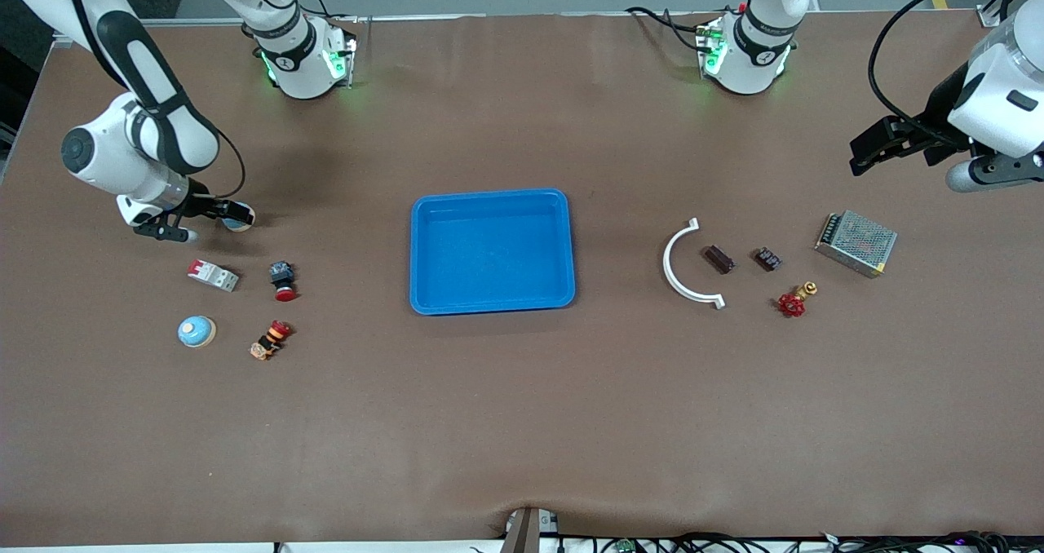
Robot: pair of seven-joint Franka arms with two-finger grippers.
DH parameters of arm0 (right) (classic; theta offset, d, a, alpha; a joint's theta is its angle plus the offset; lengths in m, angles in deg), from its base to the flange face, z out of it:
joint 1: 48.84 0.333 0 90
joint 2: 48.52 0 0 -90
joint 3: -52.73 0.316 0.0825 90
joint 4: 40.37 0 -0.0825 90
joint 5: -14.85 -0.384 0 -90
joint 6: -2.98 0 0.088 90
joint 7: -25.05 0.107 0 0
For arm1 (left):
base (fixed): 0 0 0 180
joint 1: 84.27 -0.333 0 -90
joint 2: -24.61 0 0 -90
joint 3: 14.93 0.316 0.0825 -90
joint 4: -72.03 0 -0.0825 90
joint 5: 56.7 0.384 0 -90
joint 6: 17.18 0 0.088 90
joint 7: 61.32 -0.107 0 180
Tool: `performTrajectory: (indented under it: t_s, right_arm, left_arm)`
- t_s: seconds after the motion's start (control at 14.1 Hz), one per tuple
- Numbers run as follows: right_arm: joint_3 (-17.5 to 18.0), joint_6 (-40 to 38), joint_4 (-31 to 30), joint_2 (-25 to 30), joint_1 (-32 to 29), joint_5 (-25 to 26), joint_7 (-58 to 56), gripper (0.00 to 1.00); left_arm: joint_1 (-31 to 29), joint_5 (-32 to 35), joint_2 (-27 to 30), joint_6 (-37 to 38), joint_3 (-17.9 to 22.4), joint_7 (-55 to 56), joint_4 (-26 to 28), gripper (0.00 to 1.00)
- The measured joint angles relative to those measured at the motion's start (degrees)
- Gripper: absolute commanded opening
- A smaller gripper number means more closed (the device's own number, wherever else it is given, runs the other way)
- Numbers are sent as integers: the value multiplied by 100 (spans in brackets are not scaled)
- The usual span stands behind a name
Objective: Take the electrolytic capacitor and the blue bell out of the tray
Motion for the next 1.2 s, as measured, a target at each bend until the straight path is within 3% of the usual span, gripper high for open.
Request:
performTrajectory:
  t_s: [0.28, 0.5, 0.99, 1.2]
  right_arm:
    - [-11, -2082, 1007, 592, -1, 0, -4, 100]
    - [2, -3179, 2091, 741, 18, 12, 30, 100]
    - [76, -4333, 4056, 457, 1156, 659, 1287, 100]
    - [82, -4632, 4795, 140, 1522, 715, 1675, 100]
  left_arm:
    - [-3, 0, 0, 0, 1, 0, -6, 100]
    - [-4, 0, 0, 0, 2, 0, -9, 100]
    - [-10, 0, 4, 0, 8, 0, -159, 100]
    - [-12, 0, 4, 2, 8, 0, -161, 100]
